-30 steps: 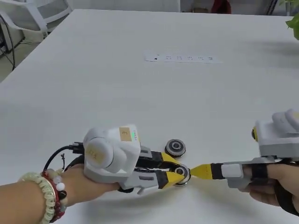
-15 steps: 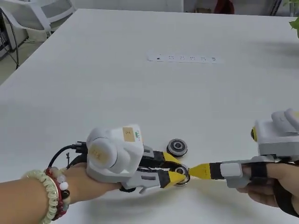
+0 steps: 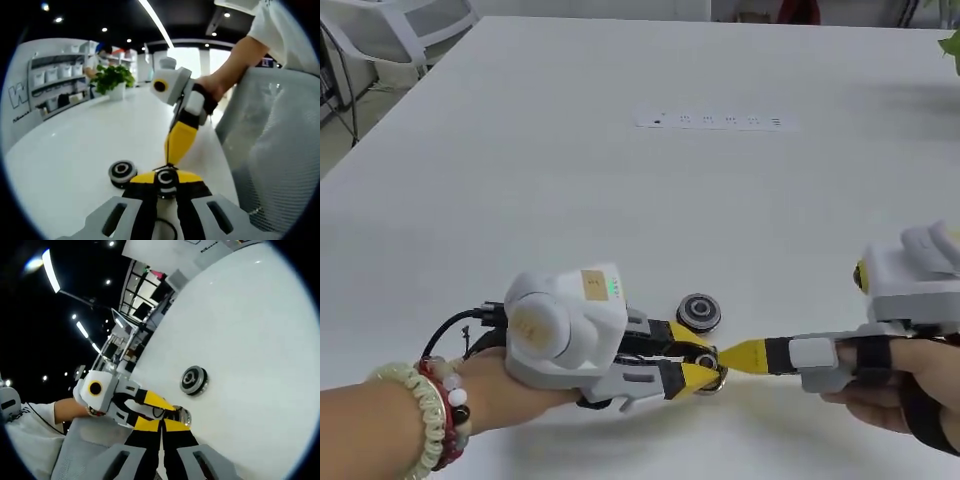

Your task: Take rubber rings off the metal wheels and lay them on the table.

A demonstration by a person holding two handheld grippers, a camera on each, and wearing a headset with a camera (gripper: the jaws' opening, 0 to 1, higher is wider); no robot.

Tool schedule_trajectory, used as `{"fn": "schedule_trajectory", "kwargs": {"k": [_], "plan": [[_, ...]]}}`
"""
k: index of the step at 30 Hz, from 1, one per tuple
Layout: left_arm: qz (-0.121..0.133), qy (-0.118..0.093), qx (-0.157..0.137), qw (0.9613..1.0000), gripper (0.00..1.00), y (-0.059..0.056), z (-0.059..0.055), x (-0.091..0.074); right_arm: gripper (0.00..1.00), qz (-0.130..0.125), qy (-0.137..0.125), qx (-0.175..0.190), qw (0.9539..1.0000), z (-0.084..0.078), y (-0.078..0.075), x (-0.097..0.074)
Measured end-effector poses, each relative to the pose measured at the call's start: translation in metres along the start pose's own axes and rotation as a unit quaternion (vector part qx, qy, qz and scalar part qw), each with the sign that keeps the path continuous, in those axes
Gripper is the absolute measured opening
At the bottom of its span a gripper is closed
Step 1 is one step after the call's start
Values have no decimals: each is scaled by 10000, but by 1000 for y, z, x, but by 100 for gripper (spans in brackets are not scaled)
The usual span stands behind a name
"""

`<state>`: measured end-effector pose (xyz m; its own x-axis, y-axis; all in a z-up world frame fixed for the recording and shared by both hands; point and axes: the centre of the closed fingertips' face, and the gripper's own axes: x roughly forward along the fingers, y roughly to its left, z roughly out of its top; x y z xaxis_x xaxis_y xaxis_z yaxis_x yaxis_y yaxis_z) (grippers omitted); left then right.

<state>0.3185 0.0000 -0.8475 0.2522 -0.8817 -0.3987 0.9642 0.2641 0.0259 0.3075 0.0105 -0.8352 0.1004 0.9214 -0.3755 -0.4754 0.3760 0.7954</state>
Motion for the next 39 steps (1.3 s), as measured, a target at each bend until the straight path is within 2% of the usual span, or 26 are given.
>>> {"fn": "schedule_trajectory", "kwargs": {"k": [3, 5, 7, 11, 15, 16, 17, 21, 23, 25, 28, 31, 33, 34, 37, 39], "plan": [[-7, -18, -8, 10000, 14, 0, 0, 0, 0, 49, -7, 32, 10000, 0, 0, -2], [-11, -28, -24, 10000, 14, -1, 0, 0, 0, 232, -51, 34, 9997, 1, 7, -4], [-46, -33, -15, 10000, 14, -3, 1, 2, 0, 208, -30, -3, 9998, 1, 7, -3], [-46, -24, -3, 10000, 14, -3, 1, 2, 0, 116, -38, 18, 9999, 0, 1, -5], [-40, 8, 18, 10000, 14, -3, 2, 2, 0, -177, 37, -59, 9998, -3, -10, -8], [-13, 43, -197, 9998, 14, -3, 3, 3, 0, -256, 68, -115, 9996, -4, -12, -9], [-29, 57, -211, 9998, 14, -3, 3, 3, 0, -299, 77, -132, 9994, -5, -13, -8], [-82, 219, -144, 9996, 15, -3, 3, 3, 0, -305, 77, -89, 9995, -5, -13, -7], [-246, 390, -433, 9980, 18, -7, 3, 1, 0, -336, 108, -124, 9993, -5, -13, -7], [-301, 428, -360, 9980, 18, -6, 7, -1, 0, -356, 125, -118, 9992, -6, -14, -7], [-421, 311, -297, 9982, 21, -9, 17, -7, 0, -423, 161, -229, 9987, -5, -13, -7], [-521, 181, -369, 9978, 26, -12, 31, -15, 0, -401, 118, -281, 9987, -1, -10, -9], [-605, 184, -357, 9974, 29, -13, 38, -23, 0, -367, 48, -314, 9988, 3, -8, -10], [-692, 213, -441, 9964, 32, -16, 40, -25, 0, -363, 17, -329, 9988, 6, -7, -11], [-710, 207, -382, 9965, 42, -18, 48, -37, 0, -366, -27, -383, 9986, 9, -7, -13], [-617, 153, -279, 9976, 46, -18, 55, -45, 0, -374, -43, -401, 9985, 10, -6, -15]]}}
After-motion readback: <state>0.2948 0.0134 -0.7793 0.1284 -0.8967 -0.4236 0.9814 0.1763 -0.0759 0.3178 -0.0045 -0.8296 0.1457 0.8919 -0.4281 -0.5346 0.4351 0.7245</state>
